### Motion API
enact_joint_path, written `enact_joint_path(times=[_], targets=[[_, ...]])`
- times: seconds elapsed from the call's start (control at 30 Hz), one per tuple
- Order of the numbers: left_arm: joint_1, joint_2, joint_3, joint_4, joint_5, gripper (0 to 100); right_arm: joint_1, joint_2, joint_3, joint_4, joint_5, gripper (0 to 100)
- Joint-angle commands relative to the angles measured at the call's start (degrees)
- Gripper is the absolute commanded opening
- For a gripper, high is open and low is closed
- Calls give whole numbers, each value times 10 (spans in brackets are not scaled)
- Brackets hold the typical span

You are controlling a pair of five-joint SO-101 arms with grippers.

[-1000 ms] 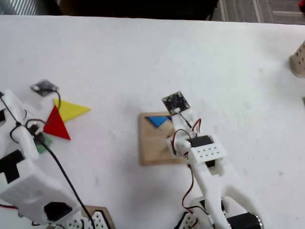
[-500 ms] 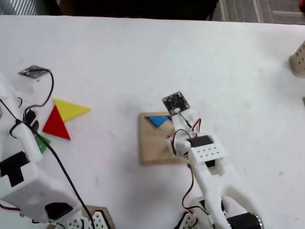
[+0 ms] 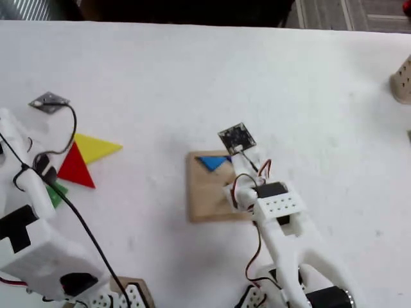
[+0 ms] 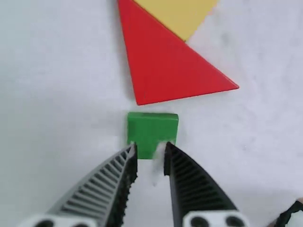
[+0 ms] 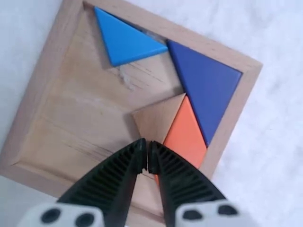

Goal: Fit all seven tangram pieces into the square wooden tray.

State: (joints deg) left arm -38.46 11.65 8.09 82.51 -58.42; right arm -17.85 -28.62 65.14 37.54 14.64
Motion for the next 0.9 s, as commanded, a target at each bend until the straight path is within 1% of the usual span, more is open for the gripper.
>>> enact_joint_path(times=[0.0, 0.07, 0.17, 0.3, 0.4, 0.53, 0.67, 0.7, 0.8, 0.87], targets=[[-6, -30, 45, -68, -21, 150, 7, -4, -18, -1, 8, 20], [-6, -29, 55, -81, -10, 169, 7, -4, -18, -1, 8, 20], [-5, -32, 53, -78, 3, 170, 7, -4, -18, -1, 8, 20], [-9, -29, 36, -83, 36, 178, 7, -4, -18, -1, 12, 19], [-18, -30, 23, -79, 37, 208, 7, -4, -16, 0, 35, 19], [-22, -28, 16, -73, 40, 188, 7, -4, -14, -1, 35, 19], [-22, -28, 16, -70, 35, 190, 7, -4, -14, -1, 36, 19], [-23, -28, 16, -70, 35, 197, 7, -4, -14, -1, 36, 19], [-24, -28, 20, -69, 40, 263, 7, -4, -14, -1, 36, 19], [-25, -28, 21, -70, 38, 266, 7, -4, -14, -1, 36, 19]])
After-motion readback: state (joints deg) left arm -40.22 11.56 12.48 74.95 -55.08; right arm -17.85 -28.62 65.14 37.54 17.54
